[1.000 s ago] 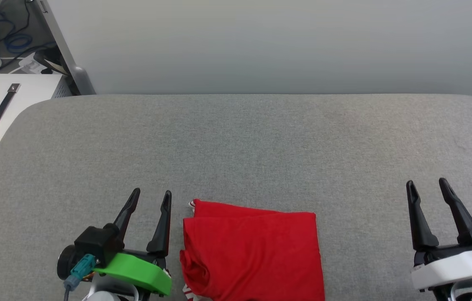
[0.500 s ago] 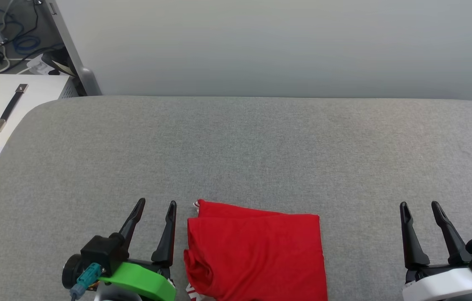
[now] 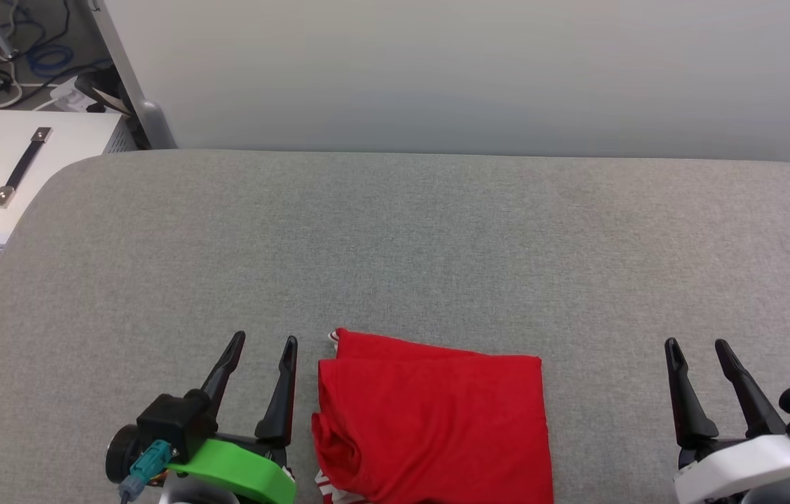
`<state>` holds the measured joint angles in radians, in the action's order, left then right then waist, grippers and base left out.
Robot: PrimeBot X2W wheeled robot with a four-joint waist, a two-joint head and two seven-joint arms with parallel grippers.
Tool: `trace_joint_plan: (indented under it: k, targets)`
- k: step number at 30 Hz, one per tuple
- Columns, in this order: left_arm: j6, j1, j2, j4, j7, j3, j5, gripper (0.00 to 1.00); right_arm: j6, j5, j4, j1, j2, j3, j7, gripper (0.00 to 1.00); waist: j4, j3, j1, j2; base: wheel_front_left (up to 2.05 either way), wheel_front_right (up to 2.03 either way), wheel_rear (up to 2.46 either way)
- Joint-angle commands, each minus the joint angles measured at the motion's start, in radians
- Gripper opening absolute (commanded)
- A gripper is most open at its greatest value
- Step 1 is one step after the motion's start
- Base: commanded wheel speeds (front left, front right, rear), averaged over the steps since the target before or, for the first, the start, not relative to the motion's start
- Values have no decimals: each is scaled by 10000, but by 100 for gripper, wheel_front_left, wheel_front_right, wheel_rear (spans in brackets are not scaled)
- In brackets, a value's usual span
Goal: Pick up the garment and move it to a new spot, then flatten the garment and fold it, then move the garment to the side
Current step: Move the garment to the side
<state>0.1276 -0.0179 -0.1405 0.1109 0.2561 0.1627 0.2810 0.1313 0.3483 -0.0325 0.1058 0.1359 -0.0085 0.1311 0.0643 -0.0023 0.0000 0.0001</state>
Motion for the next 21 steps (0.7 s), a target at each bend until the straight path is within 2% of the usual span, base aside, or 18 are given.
trace_joint_plan:
  k: [1, 7, 10, 14, 18, 21]
  targets:
    - [30, 27, 29, -57, 57, 19, -23, 100, -6, 9, -236, -67, 57, -29, -388, 100, 47, 56, 0, -1, 0, 0, 0]
    - [31, 169, -19, -216, 57, 47, 1, 100, -6, 425, -1173, -318, 283, 225, -3827, 100, 208, 405, 0, -1, 0, 0, 0]
    - [31, 274, 2, -252, 57, 26, -11, 100, -6, 950, -1424, -475, -69, 203, -5845, 100, 330, 670, 0, -1, 0, 0, 0]
    - [31, 467, 42, -226, 57, 142, -31, 100, -6, 645, -1460, -646, -59, 669, -8162, 100, 598, 997, 0, -1, 0, 0, 0]
    - [31, 673, 66, -171, 57, 222, -79, 100, -6, 169, -1019, -902, -376, 680, -9462, 100, 873, 1299, 0, -1, 0, 0, 0]
    - [31, 823, 73, -121, 57, 371, -183, 100, -6, -92, -667, -1170, -553, 655, -9788, 100, 1084, 1506, 0, -1, 0, 0, 0]
